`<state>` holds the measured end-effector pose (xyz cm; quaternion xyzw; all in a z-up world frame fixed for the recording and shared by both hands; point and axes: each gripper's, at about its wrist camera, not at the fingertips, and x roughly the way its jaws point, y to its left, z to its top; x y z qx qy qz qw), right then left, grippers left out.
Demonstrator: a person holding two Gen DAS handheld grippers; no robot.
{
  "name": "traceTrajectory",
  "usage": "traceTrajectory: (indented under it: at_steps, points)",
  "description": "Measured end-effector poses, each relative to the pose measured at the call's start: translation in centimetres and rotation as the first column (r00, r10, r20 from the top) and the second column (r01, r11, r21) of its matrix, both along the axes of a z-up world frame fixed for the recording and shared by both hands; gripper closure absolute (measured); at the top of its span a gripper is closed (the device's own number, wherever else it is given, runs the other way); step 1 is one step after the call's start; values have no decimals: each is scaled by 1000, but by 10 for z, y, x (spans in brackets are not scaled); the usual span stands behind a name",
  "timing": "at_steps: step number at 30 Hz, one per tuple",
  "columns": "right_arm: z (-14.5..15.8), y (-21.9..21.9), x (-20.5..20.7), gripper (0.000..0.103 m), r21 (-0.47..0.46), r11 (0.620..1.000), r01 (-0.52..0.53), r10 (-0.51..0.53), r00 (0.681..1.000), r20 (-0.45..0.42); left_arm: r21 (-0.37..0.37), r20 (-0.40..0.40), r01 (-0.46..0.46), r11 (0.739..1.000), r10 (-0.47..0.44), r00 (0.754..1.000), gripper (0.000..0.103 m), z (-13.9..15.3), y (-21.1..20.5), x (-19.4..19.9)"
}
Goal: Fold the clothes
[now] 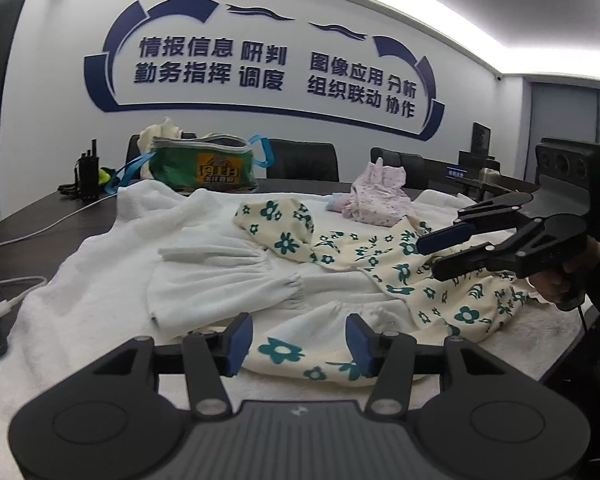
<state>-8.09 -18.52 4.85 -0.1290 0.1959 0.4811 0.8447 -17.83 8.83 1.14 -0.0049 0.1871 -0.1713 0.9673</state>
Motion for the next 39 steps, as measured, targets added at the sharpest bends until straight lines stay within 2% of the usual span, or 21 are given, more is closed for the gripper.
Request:
traceTrajectory:
  at_steps: [2,13,28,33,39]
  points:
    - [-1,0,0,60,2,1000,2,-2,1000,1,7,1,11,1000,-11,1000,48,0,-2,-1]
    - [-3,-3,2,60,-5,1000,27,-27,1000,5,26,5,107,994,-107,994,46,-3,-6,-8]
    - [-6,-7,-1,58,-9,1000,21,-21,1000,4,58,-13,112,992,-112,994,46,-7,-8,-5]
    - [-6,-5,0,58,-14,1000,6,-6,1000,-3,60,-13,145,988,-144,989,45,-8,-6,-7]
    - [-14,4,-1,55,-62,998,-31,30,999,-14,95,-15,169,981,-168,986,45,-7,-15,-2]
